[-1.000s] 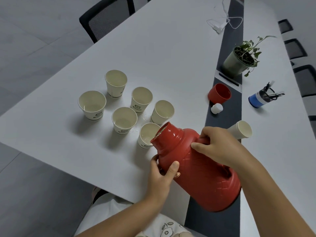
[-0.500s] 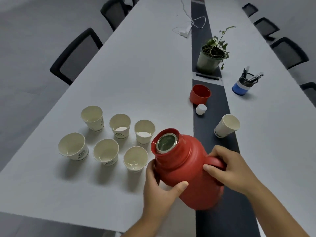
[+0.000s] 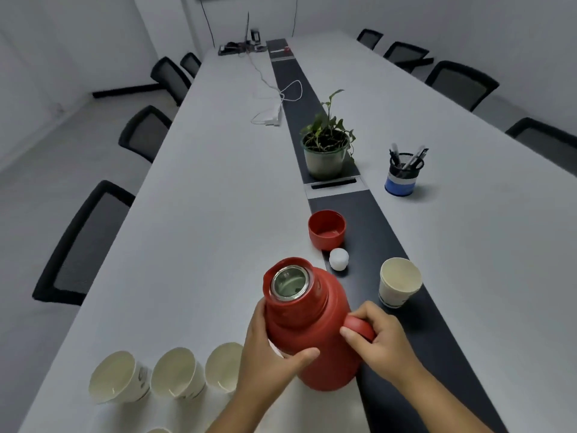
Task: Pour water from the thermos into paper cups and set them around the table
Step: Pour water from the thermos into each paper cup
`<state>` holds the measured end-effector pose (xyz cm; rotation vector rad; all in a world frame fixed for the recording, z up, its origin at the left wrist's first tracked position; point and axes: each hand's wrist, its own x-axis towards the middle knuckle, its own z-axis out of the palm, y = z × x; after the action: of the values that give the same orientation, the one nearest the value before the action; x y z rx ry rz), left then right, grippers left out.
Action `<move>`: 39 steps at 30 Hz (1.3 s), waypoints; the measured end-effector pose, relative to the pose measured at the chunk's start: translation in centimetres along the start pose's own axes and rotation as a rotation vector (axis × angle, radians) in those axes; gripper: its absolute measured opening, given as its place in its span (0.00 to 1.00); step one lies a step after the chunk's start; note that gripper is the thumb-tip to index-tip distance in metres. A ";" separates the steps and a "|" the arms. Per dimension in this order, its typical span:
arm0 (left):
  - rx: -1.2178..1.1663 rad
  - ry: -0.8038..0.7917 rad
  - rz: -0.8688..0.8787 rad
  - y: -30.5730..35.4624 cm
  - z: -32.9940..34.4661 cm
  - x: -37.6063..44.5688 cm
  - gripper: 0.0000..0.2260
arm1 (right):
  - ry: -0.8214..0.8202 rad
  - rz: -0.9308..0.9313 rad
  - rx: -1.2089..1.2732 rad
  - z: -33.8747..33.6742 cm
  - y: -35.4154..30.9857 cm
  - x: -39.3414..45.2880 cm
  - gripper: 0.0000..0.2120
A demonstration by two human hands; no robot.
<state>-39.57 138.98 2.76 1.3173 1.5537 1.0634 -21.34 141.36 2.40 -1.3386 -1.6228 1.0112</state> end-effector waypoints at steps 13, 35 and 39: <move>0.234 -0.004 0.024 -0.5 -2.1 13.0 0.43 | 0.137 -0.035 0.216 5.0 4.1 12.0 0.11; 0.507 -0.202 0.152 0.4 12.3 5.8 0.29 | 0.078 0.133 -0.590 -9.9 7.4 4.6 0.20; 0.422 -0.330 -0.018 -0.1 16.6 6.2 0.29 | -0.048 0.156 -0.571 -11.3 9.9 3.5 0.20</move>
<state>-24.59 146.61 -2.88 1.6598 1.5780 0.4814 -7.80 147.10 -2.20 -1.8483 -1.9539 0.6881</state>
